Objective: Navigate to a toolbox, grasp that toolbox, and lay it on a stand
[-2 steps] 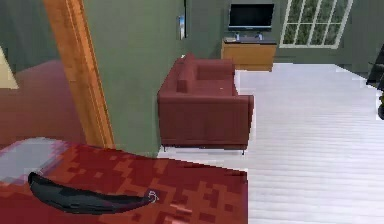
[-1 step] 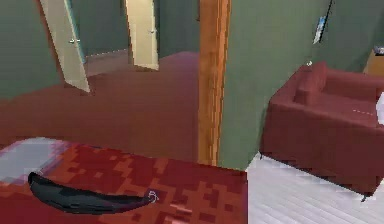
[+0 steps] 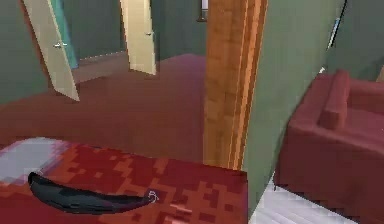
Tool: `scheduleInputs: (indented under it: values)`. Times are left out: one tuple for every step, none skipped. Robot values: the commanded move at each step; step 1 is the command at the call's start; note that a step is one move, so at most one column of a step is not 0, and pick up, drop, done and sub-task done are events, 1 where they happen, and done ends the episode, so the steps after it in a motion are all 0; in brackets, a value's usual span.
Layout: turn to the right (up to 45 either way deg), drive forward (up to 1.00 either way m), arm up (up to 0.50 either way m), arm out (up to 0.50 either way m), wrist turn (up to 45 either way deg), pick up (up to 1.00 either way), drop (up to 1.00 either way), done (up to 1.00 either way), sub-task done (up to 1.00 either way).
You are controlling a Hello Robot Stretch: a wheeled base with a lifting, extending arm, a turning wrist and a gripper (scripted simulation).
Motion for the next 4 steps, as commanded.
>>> scheduleInputs:
  values:
    - [-45.0,0.00,0.00,0.00,0.0,0.00,0.00,0.00,0.00]
    - [-6.0,0.00,0.00,0.00,0.0,0.00,0.00,0.00,0.00]
    - [0.0,0.75,0.00,0.00,0.0,0.00,0.00,0.00,0.00]
    - [-3.0,0.00,0.00,0.00,0.0,0.00,0.00,0.00,0.00]
